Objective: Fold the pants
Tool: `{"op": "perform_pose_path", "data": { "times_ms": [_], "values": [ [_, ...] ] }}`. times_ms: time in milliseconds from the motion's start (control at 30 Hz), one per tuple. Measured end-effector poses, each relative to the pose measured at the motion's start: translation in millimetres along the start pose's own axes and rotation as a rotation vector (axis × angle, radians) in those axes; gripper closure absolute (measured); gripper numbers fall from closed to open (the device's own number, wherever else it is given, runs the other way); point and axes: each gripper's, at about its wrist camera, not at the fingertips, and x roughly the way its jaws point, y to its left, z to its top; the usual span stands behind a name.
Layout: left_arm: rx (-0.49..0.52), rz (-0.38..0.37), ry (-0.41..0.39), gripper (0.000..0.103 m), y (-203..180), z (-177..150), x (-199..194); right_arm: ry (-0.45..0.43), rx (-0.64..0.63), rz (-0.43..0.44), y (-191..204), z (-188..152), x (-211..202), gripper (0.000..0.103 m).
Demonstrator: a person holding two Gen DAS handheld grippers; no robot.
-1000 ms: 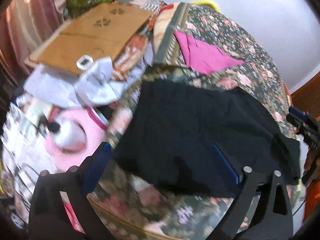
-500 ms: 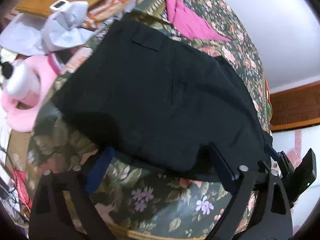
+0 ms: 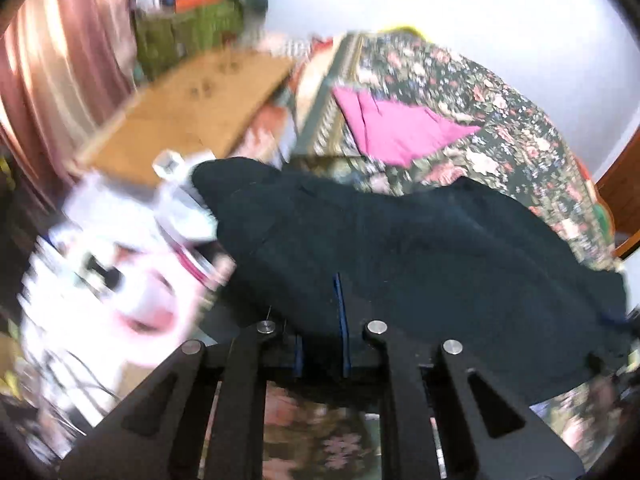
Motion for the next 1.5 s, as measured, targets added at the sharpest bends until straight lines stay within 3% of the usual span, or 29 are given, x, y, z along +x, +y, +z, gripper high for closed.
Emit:
{"op": "perform_pose_path", "data": {
  "times_ms": [67,267,400,533,567,667,867,1100,1500],
  "values": [
    [0.0,-0.008,0.023,0.089,7.9,-6.2,3.5,-0.03,0.032,0.024,-3.9,5.1,-8.5,0.043],
    [-0.055,-0.085,0.215,0.086,23.0,-41.9,57.2,-0.07,0.149,0.051,-12.9,30.2,-0.3,0.042],
    [-0.046,-0.076,0.196,0.082,20.9,-48.0,56.0,-0.026,0.192,0.037,-17.6,36.1,24.0,0.042],
    [0.01,-0.018,0.186,0.06,19.4,-50.9,42.8,0.048,0.22,0.04,-24.5,18.5,41.3,0.042],
    [0.023,0.001,0.18,0.052,19.3,-51.5,38.8,0.034,0.216,0.039,-24.9,14.4,38.3,0.042],
    [0.049,0.02,0.152,0.046,21.8,-48.8,24.1,0.016,0.22,0.017,-29.9,0.1,24.4,0.032],
    [0.026,0.006,0.08,0.029,19.6,-26.3,-3.7,0.016,0.297,0.018,-51.3,-26.8,-4.1,0.032],
    [0.085,-0.045,0.044,0.021,-23.6,-4.8,-8.2,-0.025,0.43,-0.063,-88.5,-72.3,-55.1,0.032],
    [0.293,-0.16,0.128,0.02,-140.6,-10.1,26.1,-0.105,0.808,-0.185,-157.0,-169.1,-114.8,0.032]
  ]
}}
